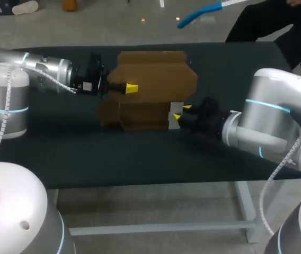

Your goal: Assemble the packaging by folding the flat box into shape, placing the metal phone stand inside, and closing the box properly

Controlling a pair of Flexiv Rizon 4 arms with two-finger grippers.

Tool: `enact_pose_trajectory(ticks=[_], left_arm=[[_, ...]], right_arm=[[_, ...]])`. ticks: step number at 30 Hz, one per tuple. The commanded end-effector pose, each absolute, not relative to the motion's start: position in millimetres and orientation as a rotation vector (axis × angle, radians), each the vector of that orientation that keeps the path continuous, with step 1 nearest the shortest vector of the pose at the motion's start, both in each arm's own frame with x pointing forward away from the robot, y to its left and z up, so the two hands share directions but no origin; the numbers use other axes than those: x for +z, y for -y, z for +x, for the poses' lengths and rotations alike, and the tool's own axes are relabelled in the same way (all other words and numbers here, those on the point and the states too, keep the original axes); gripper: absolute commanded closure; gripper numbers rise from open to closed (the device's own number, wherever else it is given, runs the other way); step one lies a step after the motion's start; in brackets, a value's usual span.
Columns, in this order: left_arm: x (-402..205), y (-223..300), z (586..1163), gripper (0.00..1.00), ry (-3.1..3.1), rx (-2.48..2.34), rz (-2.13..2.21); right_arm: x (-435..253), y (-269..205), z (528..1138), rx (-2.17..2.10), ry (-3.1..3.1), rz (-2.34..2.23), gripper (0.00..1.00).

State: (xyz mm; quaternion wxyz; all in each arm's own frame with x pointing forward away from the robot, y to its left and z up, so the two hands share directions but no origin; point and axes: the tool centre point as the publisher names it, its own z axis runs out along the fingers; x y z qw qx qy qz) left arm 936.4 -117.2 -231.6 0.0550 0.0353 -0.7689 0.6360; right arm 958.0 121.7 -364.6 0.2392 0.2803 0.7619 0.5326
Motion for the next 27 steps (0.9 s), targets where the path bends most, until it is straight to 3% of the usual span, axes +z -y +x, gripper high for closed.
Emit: enact_pose_trajectory(ticks=[1,27], left_arm=[[-234.8,117.5,936.0,1.00,2.335,1.927,0.106],[-234.8,117.5,936.0,1.00,2.335,1.927,0.106]], right_arm=[[-367.2,-125.4,957.9,1.325,-1.916,0.885,0.51],[-369.1,-128.3,962.9,1.113,-1.730,1.141,0.54]])
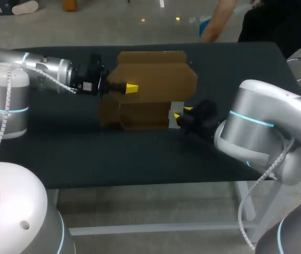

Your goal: Assemble the packaging by folding the flat box into shape, placing the metal phone stand inside, and closing the box properly

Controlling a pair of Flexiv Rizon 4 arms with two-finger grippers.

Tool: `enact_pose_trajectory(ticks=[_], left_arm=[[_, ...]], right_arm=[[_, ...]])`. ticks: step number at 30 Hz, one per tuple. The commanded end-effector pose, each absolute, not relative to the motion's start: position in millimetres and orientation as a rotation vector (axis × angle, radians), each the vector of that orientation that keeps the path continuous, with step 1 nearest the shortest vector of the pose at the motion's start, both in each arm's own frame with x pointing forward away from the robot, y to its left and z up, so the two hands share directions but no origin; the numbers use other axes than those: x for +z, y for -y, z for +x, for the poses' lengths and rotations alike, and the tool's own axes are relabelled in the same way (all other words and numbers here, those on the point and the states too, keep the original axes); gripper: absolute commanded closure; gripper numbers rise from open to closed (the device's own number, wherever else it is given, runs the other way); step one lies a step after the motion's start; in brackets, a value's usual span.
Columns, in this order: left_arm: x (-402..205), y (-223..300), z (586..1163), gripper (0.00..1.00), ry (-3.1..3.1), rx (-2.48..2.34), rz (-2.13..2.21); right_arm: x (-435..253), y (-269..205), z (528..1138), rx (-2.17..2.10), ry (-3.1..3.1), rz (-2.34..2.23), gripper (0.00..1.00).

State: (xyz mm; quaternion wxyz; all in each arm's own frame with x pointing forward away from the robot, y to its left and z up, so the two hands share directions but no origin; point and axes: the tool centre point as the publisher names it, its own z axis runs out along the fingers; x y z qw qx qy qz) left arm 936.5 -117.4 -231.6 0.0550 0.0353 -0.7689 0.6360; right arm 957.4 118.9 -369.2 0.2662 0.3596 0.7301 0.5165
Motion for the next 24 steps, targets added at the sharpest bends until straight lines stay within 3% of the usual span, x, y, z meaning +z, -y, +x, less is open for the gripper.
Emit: enact_pose_trajectory(ticks=[1,19,24], left_arm=[[-235,117,936,1.00,2.335,1.927,0.106],[-235,117,936,1.00,2.335,1.927,0.106],[-235,117,936,1.00,2.335,1.927,0.106]], right_arm=[[-369,-129,963,1.109,-1.727,1.150,0.55],[-370,-130,971,1.052,-1.641,1.247,0.60],[-373,-131,974,1.041,-1.630,1.275,0.69]])
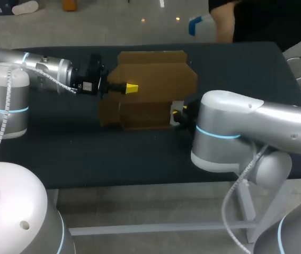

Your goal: Assemble the packaging by folding the flat box into shape, placing the metal phone stand inside, and closing the box properly

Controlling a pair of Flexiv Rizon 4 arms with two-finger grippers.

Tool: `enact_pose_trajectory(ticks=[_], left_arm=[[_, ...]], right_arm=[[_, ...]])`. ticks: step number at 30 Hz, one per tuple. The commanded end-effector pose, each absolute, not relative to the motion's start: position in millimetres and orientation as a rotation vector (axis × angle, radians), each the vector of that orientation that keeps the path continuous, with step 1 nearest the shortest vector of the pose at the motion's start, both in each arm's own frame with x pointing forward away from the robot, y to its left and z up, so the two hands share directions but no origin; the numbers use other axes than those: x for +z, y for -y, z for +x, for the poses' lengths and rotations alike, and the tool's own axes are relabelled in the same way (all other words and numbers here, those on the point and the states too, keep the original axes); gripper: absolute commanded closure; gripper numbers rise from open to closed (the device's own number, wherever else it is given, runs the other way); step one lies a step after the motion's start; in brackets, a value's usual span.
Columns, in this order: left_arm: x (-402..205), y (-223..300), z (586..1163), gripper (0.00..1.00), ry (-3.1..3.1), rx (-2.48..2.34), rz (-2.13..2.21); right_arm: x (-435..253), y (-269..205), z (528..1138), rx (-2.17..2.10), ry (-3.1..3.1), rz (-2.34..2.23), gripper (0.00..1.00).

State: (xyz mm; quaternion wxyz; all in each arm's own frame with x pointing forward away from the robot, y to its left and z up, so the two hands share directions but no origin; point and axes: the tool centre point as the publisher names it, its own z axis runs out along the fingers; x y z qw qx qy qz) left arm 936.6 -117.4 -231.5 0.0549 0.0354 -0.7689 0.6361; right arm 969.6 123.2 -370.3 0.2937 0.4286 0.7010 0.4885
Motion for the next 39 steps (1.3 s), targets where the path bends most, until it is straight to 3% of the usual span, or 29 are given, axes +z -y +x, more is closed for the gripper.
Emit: enact_pose_trajectory(ticks=[1,14,22,27,38,39], left_arm=[[-234.8,117.5,936.0,1.00,2.335,1.927,0.106],[-234.8,117.5,936.0,1.00,2.335,1.927,0.106],[-234.8,117.5,936.0,1.00,2.335,1.927,0.106],[-234.8,117.5,936.0,1.00,2.335,1.927,0.106],[-233.4,117.9,936.0,1.00,2.349,1.928,0.105],[-231.6,119.0,935.9,0.80,2.377,1.916,0.106]], right_arm=[[-373.1,-131.0,974.0,1.039,-1.628,1.279,0.69],[-375.8,-129.8,978.7,0.996,-1.605,1.327,0.75],[-376.8,-126.6,979.6,0.989,-1.590,1.356,0.85],[-377.5,-124.8,979.4,0.985,-1.583,1.368,1.00],[-376.1,-122.2,978.0,1.019,-1.590,1.347,1.00],[-375.7,-122.0,977.9,1.020,-1.590,1.346,1.00]])
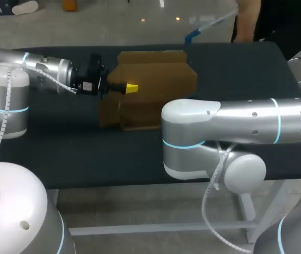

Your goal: Assemble the packaging by folding the flat box into shape, placing the metal phone stand inside, and closing the box properly

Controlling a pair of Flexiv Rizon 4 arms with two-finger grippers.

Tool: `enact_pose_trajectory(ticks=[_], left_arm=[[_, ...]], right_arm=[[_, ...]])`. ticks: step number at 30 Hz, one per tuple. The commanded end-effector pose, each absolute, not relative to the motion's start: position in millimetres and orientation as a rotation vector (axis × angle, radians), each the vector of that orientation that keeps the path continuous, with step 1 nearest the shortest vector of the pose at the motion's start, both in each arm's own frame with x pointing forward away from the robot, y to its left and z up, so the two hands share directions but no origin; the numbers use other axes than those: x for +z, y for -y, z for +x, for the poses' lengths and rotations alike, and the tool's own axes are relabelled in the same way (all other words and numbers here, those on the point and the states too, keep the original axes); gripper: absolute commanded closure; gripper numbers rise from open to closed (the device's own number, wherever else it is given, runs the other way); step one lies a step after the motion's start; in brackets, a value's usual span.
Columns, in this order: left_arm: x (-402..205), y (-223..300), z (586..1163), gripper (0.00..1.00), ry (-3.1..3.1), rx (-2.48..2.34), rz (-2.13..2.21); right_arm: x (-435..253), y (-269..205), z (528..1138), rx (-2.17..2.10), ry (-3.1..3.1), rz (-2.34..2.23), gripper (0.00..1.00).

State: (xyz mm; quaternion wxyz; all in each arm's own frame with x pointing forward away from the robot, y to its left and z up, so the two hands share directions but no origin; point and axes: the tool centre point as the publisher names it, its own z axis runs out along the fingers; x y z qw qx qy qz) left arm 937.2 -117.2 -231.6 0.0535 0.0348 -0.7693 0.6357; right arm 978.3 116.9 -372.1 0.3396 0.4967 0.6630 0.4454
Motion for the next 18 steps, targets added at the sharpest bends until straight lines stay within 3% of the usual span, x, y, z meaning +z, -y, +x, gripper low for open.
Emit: enact_pose_trajectory(ticks=[1,3,18], left_arm=[[-230,120,936,0.53,2.385,1.915,0.103],[-227,120,936,0.00,2.405,1.918,0.100],[-210,108,929,0.00,2.602,1.866,0.054]], right_arm=[[-375,-122,978,1.023,-1.592,1.343,1.00],[-374,-121,977,1.040,-1.592,1.338,1.00],[-367,-116,979,1.203,-1.716,1.352,1.00]])
